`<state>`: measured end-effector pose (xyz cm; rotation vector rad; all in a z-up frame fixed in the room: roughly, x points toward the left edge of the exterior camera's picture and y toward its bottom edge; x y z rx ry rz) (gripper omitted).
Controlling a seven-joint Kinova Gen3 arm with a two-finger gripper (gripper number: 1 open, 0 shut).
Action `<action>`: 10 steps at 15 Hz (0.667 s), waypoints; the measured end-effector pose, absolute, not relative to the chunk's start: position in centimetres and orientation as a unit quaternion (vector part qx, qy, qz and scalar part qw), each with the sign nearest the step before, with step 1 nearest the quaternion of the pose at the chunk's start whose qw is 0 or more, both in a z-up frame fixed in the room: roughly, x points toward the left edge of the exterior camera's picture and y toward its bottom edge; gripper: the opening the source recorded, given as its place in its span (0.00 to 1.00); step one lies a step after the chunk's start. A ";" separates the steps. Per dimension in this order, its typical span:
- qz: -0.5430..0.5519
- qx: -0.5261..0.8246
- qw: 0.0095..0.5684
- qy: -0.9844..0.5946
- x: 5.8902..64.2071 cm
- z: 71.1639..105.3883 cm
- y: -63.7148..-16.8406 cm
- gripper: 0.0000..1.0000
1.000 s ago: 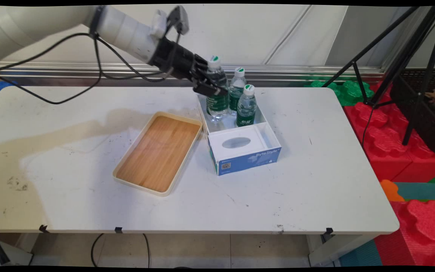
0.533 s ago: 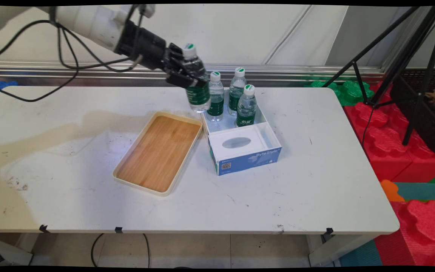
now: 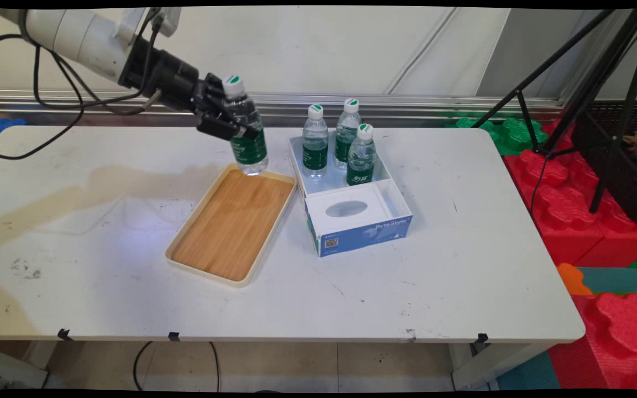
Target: Place the picked object on the tray
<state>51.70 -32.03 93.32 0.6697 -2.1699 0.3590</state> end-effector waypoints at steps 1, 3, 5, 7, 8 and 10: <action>0.141 0.268 0.405 -0.863 52.0 92.8 -31.9 0.00; 0.139 0.273 0.396 -0.866 52.6 91.5 -31.8 0.00; 0.137 0.279 0.386 -0.868 53.0 89.8 -32.2 0.00; 0.138 0.284 0.382 -0.869 53.0 88.4 -32.8 0.00; 0.139 0.286 0.379 -0.869 52.8 87.4 -33.3 0.00; 0.139 0.289 0.377 -0.869 52.3 85.8 -34.3 0.00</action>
